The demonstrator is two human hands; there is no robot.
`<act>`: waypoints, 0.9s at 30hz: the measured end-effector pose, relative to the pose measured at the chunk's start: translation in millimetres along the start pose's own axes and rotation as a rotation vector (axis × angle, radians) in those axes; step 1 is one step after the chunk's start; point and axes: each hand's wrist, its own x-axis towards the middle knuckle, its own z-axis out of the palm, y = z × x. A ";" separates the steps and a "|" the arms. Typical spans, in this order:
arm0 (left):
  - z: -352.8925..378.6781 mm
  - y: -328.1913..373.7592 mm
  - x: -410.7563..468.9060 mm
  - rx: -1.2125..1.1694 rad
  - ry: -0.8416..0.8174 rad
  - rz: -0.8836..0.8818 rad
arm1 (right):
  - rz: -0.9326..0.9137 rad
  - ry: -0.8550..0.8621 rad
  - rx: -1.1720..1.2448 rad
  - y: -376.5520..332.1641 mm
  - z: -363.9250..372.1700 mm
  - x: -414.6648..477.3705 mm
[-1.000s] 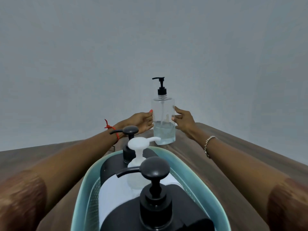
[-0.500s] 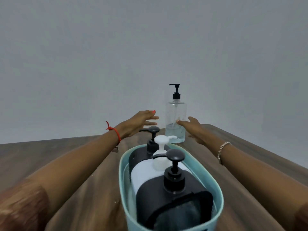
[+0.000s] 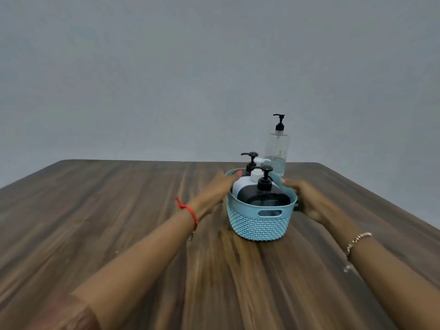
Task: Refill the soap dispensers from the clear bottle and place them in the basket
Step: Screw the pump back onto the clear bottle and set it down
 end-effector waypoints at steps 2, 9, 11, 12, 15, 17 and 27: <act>12.1 -7.3 -12.5 -0.031 0.004 -0.010 | 0.089 0.017 0.042 7.8 8.0 -14.6; 10.7 -48.7 9.7 0.068 0.061 0.043 | 0.121 0.250 0.255 0.9 40.0 -37.9; 0.4 -55.4 14.6 0.072 0.047 0.055 | 0.117 0.283 0.278 -3.5 52.2 -43.6; -5.7 -55.4 12.4 0.065 0.036 0.063 | 0.106 0.297 0.285 -5.1 59.2 -46.4; -24.6 -23.7 -35.3 0.109 0.062 0.041 | 0.102 0.294 0.275 -7.2 82.2 -51.5; -38.5 -9.6 -58.3 0.152 0.092 0.043 | 0.099 0.276 0.264 -8.8 100.2 -54.7; -125.3 1.8 -131.8 0.179 0.163 0.071 | 0.022 0.191 0.154 -13.0 205.0 -70.5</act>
